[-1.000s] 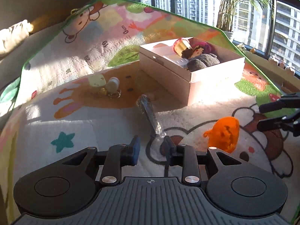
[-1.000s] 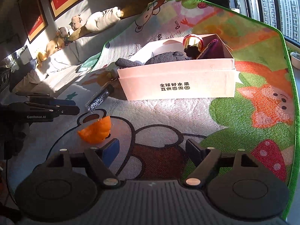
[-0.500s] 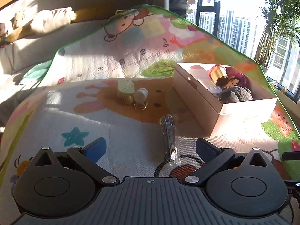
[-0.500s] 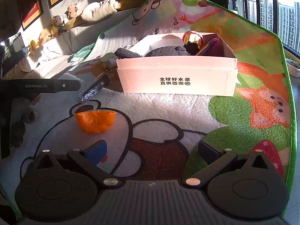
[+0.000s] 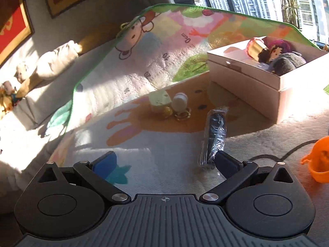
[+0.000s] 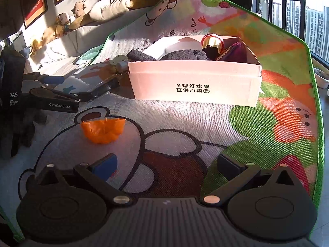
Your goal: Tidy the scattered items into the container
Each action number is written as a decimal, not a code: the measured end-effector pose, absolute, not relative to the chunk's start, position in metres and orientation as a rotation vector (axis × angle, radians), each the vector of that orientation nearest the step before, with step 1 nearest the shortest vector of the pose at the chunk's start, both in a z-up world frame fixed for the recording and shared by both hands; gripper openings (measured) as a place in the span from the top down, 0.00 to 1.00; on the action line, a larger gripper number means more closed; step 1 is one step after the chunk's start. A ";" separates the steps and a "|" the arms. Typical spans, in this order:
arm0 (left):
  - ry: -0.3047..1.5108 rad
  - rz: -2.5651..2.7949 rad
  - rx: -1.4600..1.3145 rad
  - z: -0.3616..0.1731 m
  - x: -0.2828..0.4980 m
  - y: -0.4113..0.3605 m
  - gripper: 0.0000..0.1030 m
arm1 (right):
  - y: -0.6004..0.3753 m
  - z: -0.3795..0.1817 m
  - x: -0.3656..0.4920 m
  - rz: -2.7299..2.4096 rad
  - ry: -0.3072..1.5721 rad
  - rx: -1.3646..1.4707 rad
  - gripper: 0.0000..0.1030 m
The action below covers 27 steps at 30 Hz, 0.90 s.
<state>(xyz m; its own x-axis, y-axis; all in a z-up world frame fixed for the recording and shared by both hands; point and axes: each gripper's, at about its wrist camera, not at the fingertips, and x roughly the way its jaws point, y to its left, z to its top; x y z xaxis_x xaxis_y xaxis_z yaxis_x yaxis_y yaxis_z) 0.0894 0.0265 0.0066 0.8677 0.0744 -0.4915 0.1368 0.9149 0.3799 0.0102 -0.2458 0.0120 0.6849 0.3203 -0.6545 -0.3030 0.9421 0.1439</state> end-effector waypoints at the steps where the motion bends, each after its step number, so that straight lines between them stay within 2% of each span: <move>1: 0.476 0.040 0.458 0.008 0.092 0.033 0.00 | -0.245 0.012 0.010 0.347 0.740 0.018 0.00; 5: 0.448 0.222 0.463 0.012 0.112 0.064 0.00 | -0.241 0.011 0.011 0.336 0.744 -0.001 0.00; 11: 0.598 0.140 -0.020 0.032 0.112 0.109 0.00 | -0.237 0.011 0.010 0.332 0.747 -0.036 0.00; 13: 0.611 0.064 -0.090 0.032 0.106 0.106 0.00 | -0.235 0.011 0.009 0.328 0.746 -0.045 0.00; 20: 0.655 -0.079 -0.015 0.023 0.122 0.058 0.00 | -0.231 0.020 0.011 0.339 0.750 -0.051 0.01; 22: 0.664 -0.077 -0.038 0.021 0.122 0.056 0.00 | -0.224 0.042 0.010 0.376 0.698 -0.050 0.06; 23: 0.664 -0.074 -0.041 0.021 0.119 0.057 0.00 | -0.218 0.054 0.012 0.397 0.668 -0.064 0.12; 25: 0.667 -0.065 -0.055 0.022 0.110 0.065 0.00 | -0.202 0.081 0.022 0.450 0.632 -0.088 0.29; 27: 0.682 -0.062 -0.093 0.023 0.099 0.075 0.00 | -0.184 0.104 0.040 0.510 0.655 -0.078 0.52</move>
